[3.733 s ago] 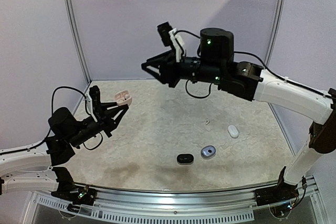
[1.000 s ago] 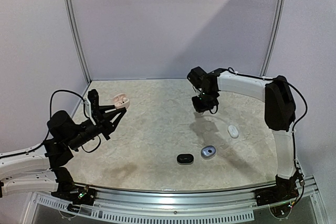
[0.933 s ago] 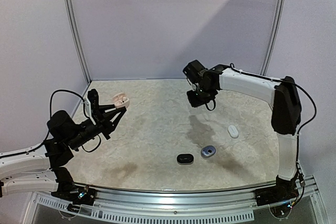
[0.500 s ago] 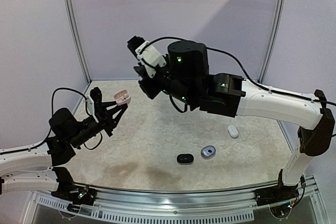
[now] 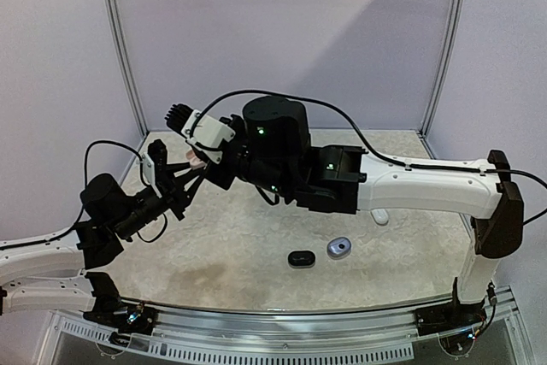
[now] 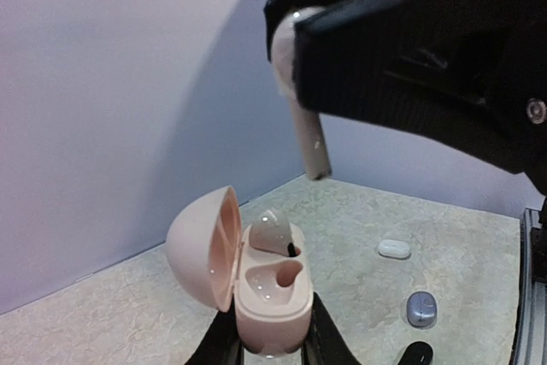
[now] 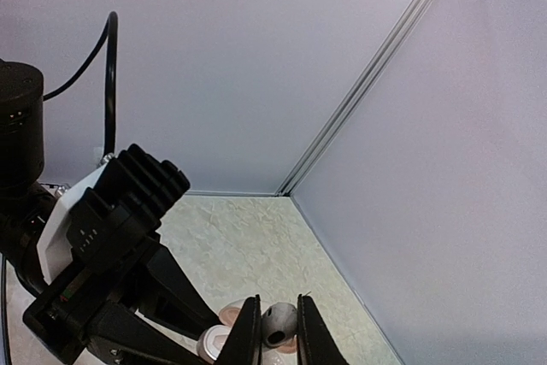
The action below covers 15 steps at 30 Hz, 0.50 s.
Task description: Insert the wireless bluetooth earbuds into the charging case
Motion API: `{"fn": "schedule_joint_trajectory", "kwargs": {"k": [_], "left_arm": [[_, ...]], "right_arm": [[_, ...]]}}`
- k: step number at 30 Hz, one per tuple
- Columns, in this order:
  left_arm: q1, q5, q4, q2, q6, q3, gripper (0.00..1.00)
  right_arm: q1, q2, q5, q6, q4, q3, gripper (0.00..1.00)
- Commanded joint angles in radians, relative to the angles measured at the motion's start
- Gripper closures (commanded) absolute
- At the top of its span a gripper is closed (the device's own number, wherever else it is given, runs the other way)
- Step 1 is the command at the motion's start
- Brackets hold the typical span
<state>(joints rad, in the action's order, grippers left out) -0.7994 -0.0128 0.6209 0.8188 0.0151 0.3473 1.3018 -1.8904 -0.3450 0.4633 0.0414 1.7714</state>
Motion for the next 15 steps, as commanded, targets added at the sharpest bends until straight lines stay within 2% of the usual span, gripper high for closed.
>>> {"fn": "schedule_joint_trajectory", "kwargs": {"k": [1,15], "left_arm": [[-0.017,0.036,-0.014,0.004,-0.006,0.031,1.00],[-0.017,0.040,-0.013,0.000,-0.004,0.028,1.00]], "right_arm": [[0.005,-0.041,0.020,0.032,-0.001,0.011,0.99],[0.004,-0.073,-0.053,0.096,-0.020,0.019,1.00]]}}
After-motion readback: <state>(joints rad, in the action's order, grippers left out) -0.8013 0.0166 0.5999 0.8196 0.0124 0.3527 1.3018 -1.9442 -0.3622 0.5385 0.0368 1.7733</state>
